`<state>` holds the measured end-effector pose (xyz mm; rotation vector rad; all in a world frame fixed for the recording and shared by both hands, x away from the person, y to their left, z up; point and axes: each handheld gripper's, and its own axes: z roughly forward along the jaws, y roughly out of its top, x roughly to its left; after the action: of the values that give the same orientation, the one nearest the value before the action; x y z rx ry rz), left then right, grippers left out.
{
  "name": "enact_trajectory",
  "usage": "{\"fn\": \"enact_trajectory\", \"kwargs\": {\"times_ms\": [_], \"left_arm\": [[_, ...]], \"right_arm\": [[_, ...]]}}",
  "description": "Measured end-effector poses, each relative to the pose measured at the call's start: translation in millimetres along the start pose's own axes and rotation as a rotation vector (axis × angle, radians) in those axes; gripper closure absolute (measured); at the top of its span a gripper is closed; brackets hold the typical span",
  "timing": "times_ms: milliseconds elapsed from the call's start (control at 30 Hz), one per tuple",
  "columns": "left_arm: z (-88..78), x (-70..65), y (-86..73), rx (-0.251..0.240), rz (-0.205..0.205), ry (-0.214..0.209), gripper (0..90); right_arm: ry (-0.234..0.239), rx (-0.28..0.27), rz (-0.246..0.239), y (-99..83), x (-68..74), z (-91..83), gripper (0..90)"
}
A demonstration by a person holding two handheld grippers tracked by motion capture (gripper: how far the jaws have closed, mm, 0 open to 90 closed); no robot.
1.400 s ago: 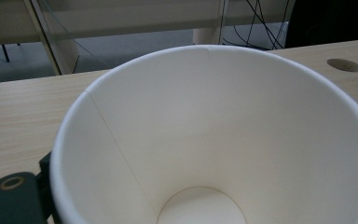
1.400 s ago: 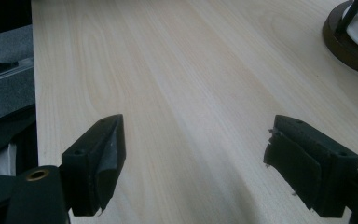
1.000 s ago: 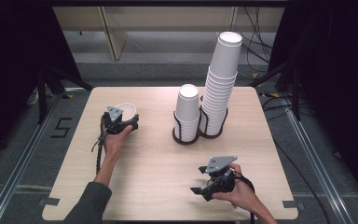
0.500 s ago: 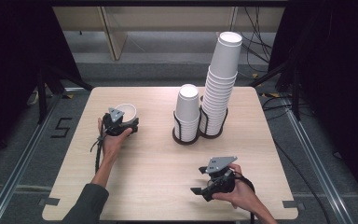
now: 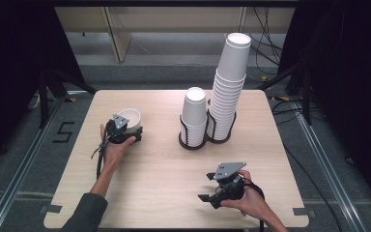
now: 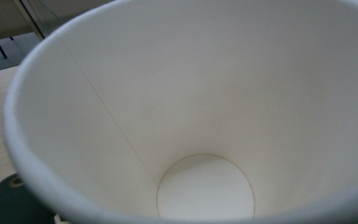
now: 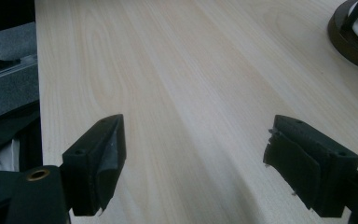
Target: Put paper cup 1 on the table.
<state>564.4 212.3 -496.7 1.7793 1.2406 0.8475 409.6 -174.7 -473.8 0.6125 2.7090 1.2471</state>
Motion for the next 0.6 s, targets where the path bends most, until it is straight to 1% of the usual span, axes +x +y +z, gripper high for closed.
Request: {"fn": "enact_trajectory", "kwargs": {"times_ms": [33, 67, 100, 167, 267, 333, 367, 433, 467, 500, 533, 567, 600], "left_arm": [[-0.6, 0.0, -0.7, -0.002, 0.004, -0.007, 13.5], [-1.1, 0.0, -1.2, -0.001, 0.008, -0.012, 13.5], [-2.6, 0.1, -2.0, 0.002, 0.009, -0.014, 13.5], [-3.1, 1.4, -2.8, 0.005, 0.000, -0.023, 13.8], [-3.5, 1.5, -4.1, 0.013, 0.028, -0.020, 13.6], [-4.4, 1.8, -4.4, 0.012, 0.019, -0.026, 13.6], [-5.1, 1.4, -5.0, 0.014, 0.025, -0.026, 13.7], [-5.8, 0.0, -7.3, 0.022, 0.051, -0.022, 13.7], [-5.8, -0.4, -8.7, 0.023, 0.059, -0.023, 13.5], [-6.0, -0.8, -9.4, 0.023, 0.045, -0.023, 13.6], [-6.2, -0.5, -9.4, 0.027, 0.045, -0.024, 13.9], [-6.4, -0.7, -9.6, 0.036, 0.049, -0.029, 14.2], [-7.2, -1.6, -10.1, 0.051, 0.061, -0.030, 14.1]], "right_arm": [[0.005, 0.002, 0.015, -0.3, 1.1, -0.1, 20.1], [0.005, 0.002, 0.013, -0.4, 1.0, -0.1, 20.1], [0.006, 0.001, 0.002, -0.4, -0.1, 0.3, 20.1], [0.003, 0.001, -0.002, -0.5, -0.5, 0.3, 20.1], [0.006, 0.001, 0.001, -0.4, 0.3, 0.2, 20.1], [0.003, 0.007, 0.009, -0.7, 0.8, 0.1, 20.1], [0.002, 0.001, -0.003, -0.6, 0.1, 0.0, 20.1], [-0.002, -0.003, -0.009, -0.5, -0.1, -0.6, 20.1], [-0.002, 0.000, -0.004, -0.6, 0.0, -0.6, 20.1], [-0.005, 0.004, 0.001, -0.8, 0.2, -0.8, 20.1], [-0.003, 0.006, 0.006, -1.1, 0.7, -1.0, 20.1], [-0.005, 0.003, 0.001, -1.0, 0.5, -1.3, 20.1], [-0.004, 0.001, 0.001, -1.0, 0.7, -1.5, 20.1]]}}
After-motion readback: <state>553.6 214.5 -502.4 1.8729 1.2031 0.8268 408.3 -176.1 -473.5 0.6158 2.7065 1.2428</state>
